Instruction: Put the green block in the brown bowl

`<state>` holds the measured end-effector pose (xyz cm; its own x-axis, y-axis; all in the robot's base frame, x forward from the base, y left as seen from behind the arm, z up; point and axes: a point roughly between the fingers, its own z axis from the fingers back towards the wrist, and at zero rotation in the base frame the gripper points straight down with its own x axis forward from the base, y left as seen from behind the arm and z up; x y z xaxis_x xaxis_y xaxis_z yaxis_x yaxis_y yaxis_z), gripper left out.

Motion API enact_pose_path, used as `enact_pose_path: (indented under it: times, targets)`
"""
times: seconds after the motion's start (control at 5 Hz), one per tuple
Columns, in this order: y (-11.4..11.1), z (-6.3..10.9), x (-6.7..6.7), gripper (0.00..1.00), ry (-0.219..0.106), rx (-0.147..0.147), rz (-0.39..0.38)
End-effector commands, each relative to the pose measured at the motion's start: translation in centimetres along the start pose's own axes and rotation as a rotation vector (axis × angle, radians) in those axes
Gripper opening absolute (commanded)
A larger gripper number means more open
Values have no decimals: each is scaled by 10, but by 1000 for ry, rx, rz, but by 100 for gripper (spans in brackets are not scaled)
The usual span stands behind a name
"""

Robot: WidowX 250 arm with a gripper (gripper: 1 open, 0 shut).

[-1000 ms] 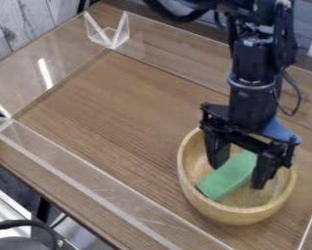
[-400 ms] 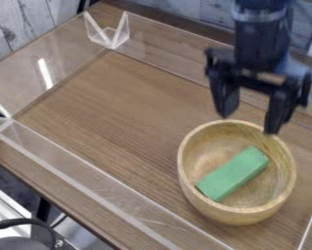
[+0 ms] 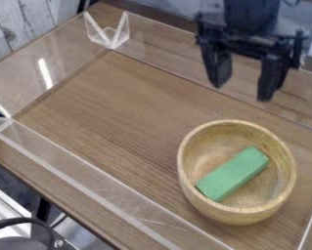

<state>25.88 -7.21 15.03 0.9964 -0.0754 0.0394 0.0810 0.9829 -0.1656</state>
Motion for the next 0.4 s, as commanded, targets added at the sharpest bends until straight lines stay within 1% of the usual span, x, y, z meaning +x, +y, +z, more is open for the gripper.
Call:
enact_pose_path:
  times: [0.0, 0.2]
  targets:
    - [7, 7, 9, 100, -49, 6, -4]
    - [15, 2, 11, 100, -43, 11, -1]
